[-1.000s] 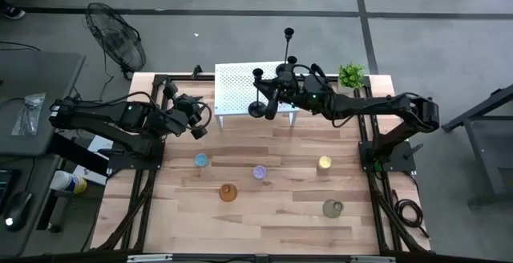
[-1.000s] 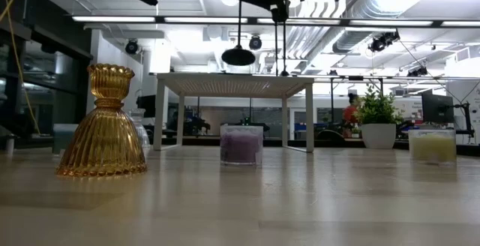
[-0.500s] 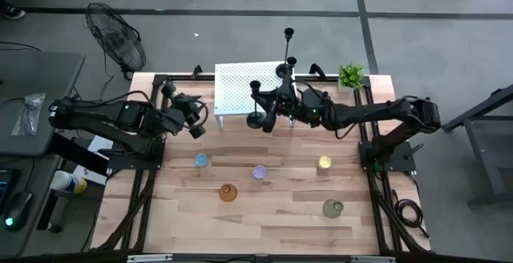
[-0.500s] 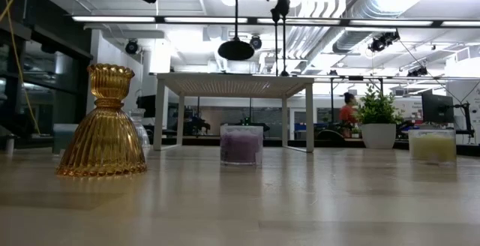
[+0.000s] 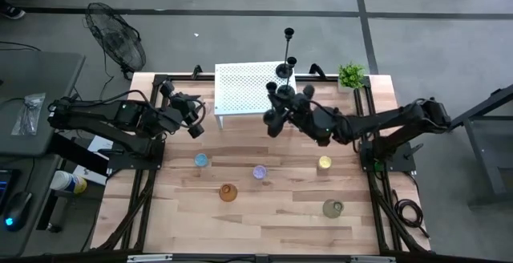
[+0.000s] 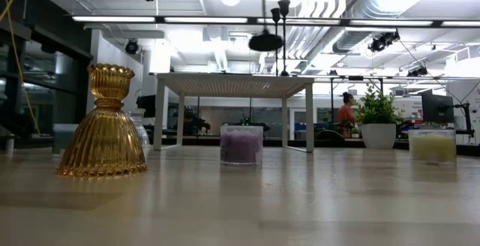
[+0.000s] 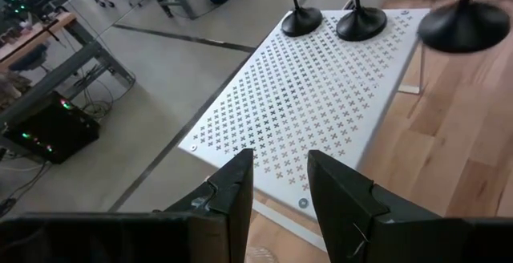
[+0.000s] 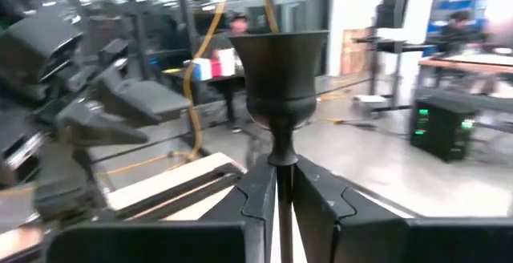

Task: Pick & Place candle stick holders
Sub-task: Put the black candle holder on the shelf

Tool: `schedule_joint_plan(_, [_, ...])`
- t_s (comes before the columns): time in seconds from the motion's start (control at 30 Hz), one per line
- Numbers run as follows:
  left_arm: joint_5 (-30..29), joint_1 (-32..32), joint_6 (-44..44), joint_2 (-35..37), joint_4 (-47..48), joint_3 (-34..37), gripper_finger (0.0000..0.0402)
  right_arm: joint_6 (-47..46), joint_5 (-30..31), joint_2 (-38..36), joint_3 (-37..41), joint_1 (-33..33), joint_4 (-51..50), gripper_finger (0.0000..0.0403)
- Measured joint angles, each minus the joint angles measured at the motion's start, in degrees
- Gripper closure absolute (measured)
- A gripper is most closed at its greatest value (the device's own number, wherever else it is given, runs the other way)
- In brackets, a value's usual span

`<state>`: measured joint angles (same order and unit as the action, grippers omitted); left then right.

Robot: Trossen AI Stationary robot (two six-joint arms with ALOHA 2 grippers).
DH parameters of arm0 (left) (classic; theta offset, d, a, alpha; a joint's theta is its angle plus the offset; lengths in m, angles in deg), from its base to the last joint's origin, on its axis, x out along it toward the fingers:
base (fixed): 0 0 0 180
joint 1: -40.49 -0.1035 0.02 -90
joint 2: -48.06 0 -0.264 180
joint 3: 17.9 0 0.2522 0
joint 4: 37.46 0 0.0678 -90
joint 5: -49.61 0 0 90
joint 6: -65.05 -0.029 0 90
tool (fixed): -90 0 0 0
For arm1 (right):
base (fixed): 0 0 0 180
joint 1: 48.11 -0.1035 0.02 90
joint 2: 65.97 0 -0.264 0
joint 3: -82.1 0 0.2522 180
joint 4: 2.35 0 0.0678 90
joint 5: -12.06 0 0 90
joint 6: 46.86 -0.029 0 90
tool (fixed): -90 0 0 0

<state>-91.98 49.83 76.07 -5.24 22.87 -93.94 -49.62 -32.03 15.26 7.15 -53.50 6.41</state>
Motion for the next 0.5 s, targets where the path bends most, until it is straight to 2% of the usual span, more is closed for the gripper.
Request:
schedule_joint_plan(0.3, [-0.04, 0.00, -0.02, 0.00, 0.00, 0.00, 0.0284, -5.39, 23.51, 0.00, 0.00, -3.97, -4.98, 0.0370])
schedule_joint_plan(0.4, [-0.04, 0.00, -0.06, 0.00, 0.02, 0.00, 0.0284, -6.59, 26.92, 0.00, 0.00, -4.16, -6.78, 0.0370])
schedule_joint_plan(0.5, [-0.09, 0.00, -0.19, 0.00, 0.04, 0.00, 0.0284, -7.34, 27.59, 0.00, 0.00, -3.64, -7.47, 0.0370])
